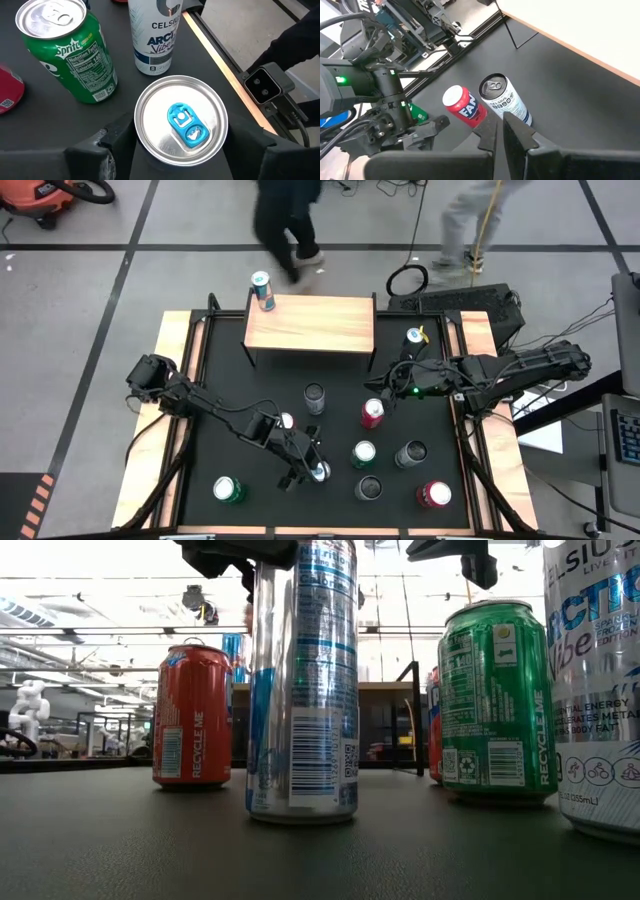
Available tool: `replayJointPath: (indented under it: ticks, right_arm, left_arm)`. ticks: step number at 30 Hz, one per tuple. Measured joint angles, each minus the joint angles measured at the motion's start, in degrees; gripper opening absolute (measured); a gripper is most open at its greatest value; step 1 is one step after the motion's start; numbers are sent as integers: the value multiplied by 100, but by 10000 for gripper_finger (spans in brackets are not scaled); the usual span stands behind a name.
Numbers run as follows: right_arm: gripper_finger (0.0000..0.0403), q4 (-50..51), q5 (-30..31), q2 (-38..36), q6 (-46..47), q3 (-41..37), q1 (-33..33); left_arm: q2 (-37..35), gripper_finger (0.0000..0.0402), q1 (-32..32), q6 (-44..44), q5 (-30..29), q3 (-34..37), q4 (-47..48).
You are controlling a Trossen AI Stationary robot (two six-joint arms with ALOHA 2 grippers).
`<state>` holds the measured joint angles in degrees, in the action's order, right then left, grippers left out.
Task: Place canned beverage on shelf
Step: Put the bottom blue soda can on the shelf
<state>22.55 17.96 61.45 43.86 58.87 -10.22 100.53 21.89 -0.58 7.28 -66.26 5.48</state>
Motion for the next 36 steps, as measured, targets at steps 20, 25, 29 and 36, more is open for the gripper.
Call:
replayJointPath:
  ticks: [20, 25, 29, 36]
  right_arm:
    - [13, 0, -4, 0, 42, 0, -2]
    - [13, 0, -4, 0, 31, 0, -2]
    - [13, 4, -5, 0, -9, 0, -2]
    - [13, 4, -7, 0, -135, 0, -2]
  left_arm:
    - [-323, 233, 0, -70, -333, 0, 177]
    - [-535, 233, -12, -213, -599, -22, 171]
    - [-697, 232, -12, -361, -837, -24, 155]
    - [-1032, 232, -12, -795, -1332, -26, 164]
